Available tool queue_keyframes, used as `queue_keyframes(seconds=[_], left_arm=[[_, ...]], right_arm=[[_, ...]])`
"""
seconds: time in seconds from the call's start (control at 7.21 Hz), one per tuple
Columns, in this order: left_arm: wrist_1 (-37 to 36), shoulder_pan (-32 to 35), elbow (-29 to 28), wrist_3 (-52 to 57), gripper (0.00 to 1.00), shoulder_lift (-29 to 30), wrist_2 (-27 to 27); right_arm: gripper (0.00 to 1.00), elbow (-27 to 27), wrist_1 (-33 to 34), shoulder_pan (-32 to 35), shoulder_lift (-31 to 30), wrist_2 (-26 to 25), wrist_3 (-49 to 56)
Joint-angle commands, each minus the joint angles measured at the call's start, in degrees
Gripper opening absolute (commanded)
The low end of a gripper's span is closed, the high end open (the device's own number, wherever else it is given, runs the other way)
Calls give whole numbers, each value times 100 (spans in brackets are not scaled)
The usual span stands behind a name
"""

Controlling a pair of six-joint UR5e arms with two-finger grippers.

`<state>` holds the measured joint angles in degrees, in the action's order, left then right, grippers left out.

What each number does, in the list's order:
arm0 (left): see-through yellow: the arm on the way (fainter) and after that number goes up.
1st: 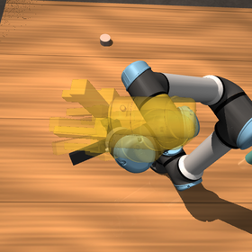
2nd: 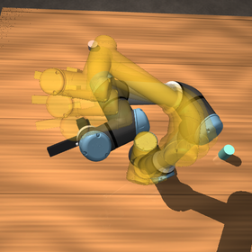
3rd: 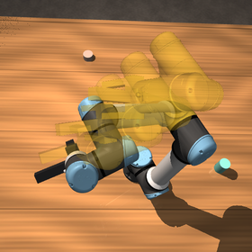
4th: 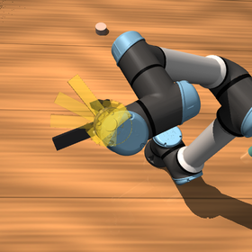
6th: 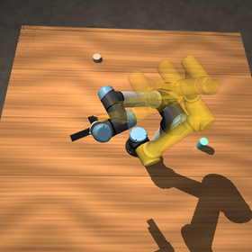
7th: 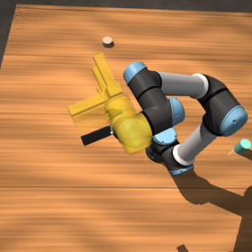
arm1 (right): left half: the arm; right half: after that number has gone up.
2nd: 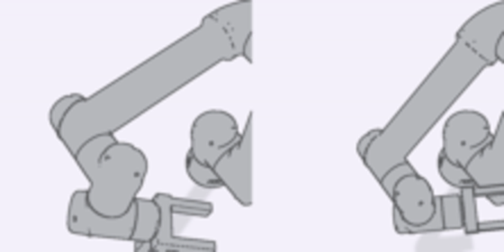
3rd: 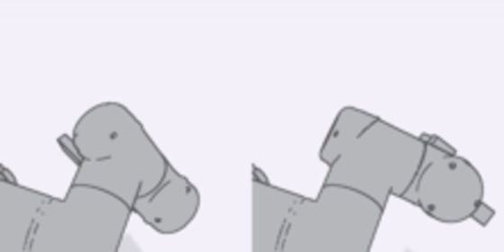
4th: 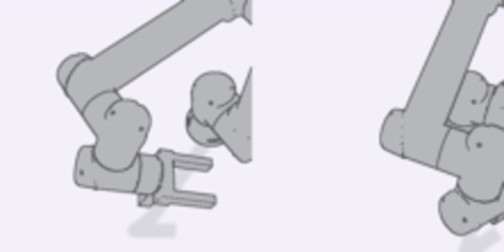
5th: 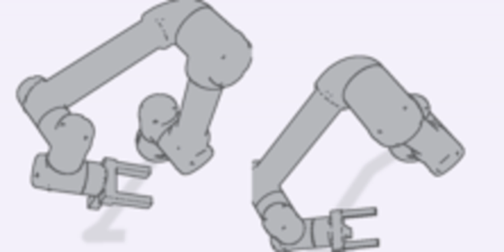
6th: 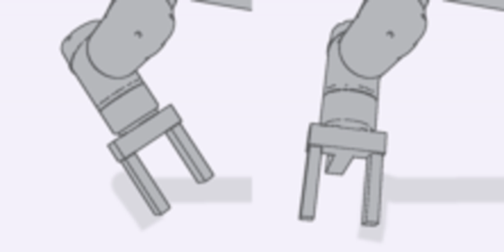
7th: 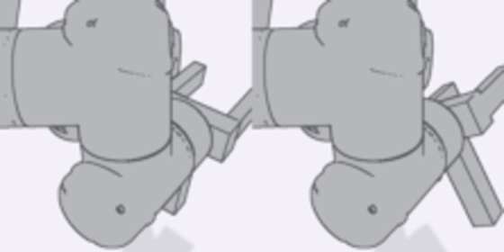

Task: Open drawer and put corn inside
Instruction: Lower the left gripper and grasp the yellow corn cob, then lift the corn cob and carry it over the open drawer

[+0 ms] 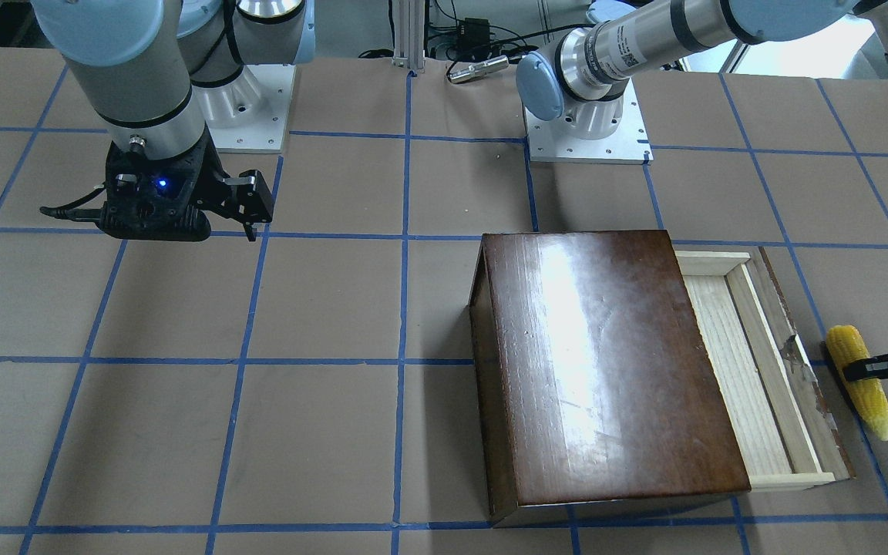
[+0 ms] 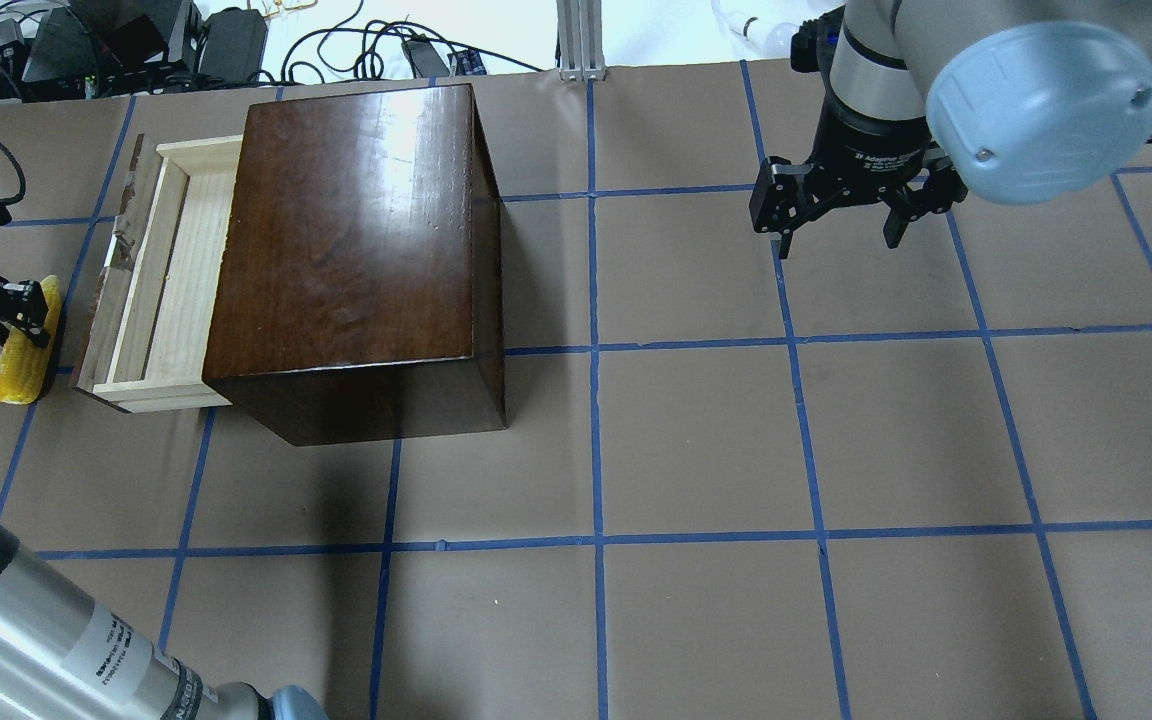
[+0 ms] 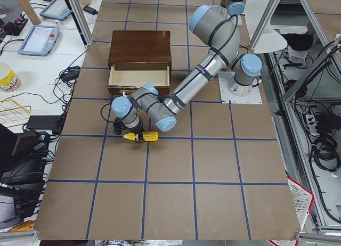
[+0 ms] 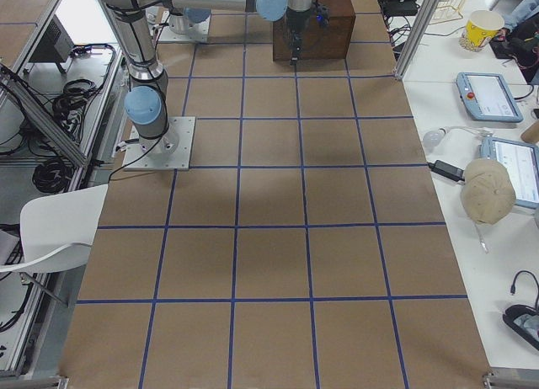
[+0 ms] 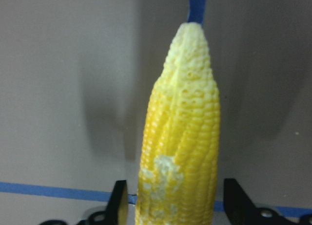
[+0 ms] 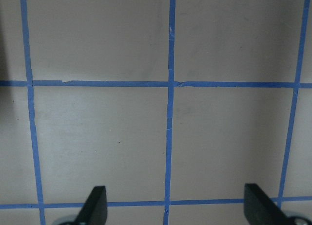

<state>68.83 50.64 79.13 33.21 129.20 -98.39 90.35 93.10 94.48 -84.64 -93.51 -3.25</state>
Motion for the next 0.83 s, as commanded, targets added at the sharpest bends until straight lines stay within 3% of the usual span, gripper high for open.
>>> queue_keyframes(seconds=[0.0, 0.69], left_arm=[[60, 60, -55, 28, 0, -192, 4], [1612, 621, -1187, 195, 0, -974, 152]], right_arm=[[100, 0, -3, 0, 0, 0, 0], [100, 0, -3, 0, 0, 9, 0]])
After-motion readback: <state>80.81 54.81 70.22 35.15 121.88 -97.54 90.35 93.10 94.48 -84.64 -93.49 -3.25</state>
